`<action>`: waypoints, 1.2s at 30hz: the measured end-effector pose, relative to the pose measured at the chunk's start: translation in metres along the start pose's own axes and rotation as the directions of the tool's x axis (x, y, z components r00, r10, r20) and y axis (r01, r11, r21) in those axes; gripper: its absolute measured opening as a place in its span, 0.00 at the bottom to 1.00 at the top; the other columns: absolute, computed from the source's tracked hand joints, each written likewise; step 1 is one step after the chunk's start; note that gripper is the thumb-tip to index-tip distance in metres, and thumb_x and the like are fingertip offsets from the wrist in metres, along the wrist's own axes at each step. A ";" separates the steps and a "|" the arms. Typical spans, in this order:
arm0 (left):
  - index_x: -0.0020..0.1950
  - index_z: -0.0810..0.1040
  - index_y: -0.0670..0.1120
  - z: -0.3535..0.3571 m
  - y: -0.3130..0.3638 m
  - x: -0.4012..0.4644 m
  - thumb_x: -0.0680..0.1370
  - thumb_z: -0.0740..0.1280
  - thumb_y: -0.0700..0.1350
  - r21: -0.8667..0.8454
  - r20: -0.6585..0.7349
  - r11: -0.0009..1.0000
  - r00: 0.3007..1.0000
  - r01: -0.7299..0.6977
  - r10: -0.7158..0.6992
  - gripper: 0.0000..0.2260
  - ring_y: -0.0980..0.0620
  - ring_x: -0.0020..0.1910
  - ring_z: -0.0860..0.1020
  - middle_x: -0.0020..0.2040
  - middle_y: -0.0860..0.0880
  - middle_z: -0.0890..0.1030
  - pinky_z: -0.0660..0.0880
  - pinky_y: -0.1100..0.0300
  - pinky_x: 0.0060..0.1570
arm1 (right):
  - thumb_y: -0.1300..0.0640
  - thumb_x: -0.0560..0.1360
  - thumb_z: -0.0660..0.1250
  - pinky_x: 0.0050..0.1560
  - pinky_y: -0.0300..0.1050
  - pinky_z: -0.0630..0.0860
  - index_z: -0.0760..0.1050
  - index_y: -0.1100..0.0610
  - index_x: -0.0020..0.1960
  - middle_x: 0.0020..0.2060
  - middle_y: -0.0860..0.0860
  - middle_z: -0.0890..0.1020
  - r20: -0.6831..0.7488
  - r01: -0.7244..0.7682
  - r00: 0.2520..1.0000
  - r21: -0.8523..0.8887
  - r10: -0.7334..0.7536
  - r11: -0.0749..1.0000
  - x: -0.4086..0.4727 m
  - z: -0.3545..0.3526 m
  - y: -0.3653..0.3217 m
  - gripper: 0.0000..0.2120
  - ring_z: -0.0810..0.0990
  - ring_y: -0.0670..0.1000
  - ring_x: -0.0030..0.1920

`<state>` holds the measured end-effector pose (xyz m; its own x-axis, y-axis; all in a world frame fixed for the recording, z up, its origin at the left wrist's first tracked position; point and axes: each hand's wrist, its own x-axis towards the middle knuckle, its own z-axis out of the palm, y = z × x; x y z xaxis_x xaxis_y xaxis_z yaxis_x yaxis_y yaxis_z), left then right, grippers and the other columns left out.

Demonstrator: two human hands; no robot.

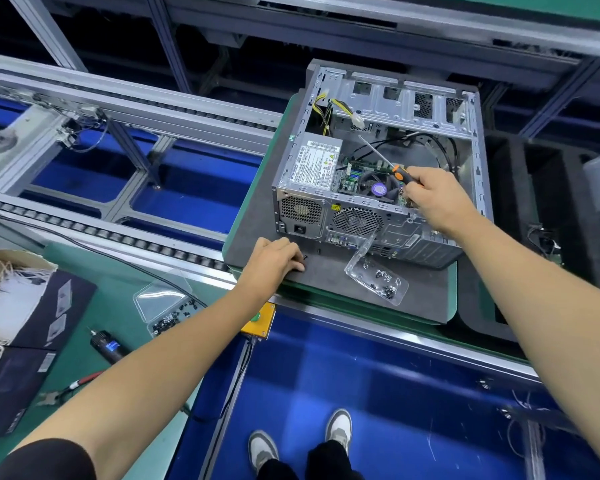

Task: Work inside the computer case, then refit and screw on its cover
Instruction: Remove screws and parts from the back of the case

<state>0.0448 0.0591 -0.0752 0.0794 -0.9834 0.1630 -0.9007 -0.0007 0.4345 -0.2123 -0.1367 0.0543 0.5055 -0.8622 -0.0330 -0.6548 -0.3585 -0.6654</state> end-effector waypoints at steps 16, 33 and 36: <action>0.51 0.73 0.47 0.017 0.027 0.036 0.80 0.71 0.48 0.024 0.049 0.978 0.976 0.209 -0.210 0.09 0.42 0.46 0.76 0.48 0.47 0.81 0.70 0.51 0.48 | 0.53 0.73 0.57 0.34 0.46 0.66 0.72 0.52 0.40 0.27 0.46 0.73 -0.016 0.012 1.000 -0.035 -0.012 0.999 0.002 -0.001 0.004 0.07 0.68 0.46 0.27; 0.52 0.80 0.44 0.027 0.056 0.016 0.80 0.70 0.41 -0.057 -0.053 0.998 0.998 -0.031 0.028 0.02 0.45 0.48 0.77 0.49 0.47 0.78 0.70 0.56 0.47 | 0.50 0.72 0.56 0.34 0.46 0.66 0.75 0.53 0.44 0.28 0.47 0.73 -0.014 -0.026 1.000 -0.045 0.026 0.999 0.002 0.000 0.002 0.11 0.68 0.51 0.28; 0.53 0.80 0.46 0.033 0.074 -0.004 0.79 0.66 0.39 -0.018 -0.056 0.955 0.954 -0.297 0.295 0.05 0.48 0.48 0.73 0.49 0.49 0.77 0.70 0.52 0.48 | 0.50 0.71 0.56 0.35 0.47 0.65 0.75 0.54 0.44 0.29 0.48 0.73 -0.006 -0.019 1.000 -0.033 0.019 0.999 0.000 -0.001 0.000 0.12 0.68 0.51 0.29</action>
<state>-0.0365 0.0566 -0.0724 -0.1666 -0.9281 0.3330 -0.8757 0.2945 0.3825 -0.2129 -0.1371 0.0549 0.4897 -0.8709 -0.0412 -0.6828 -0.3536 -0.6393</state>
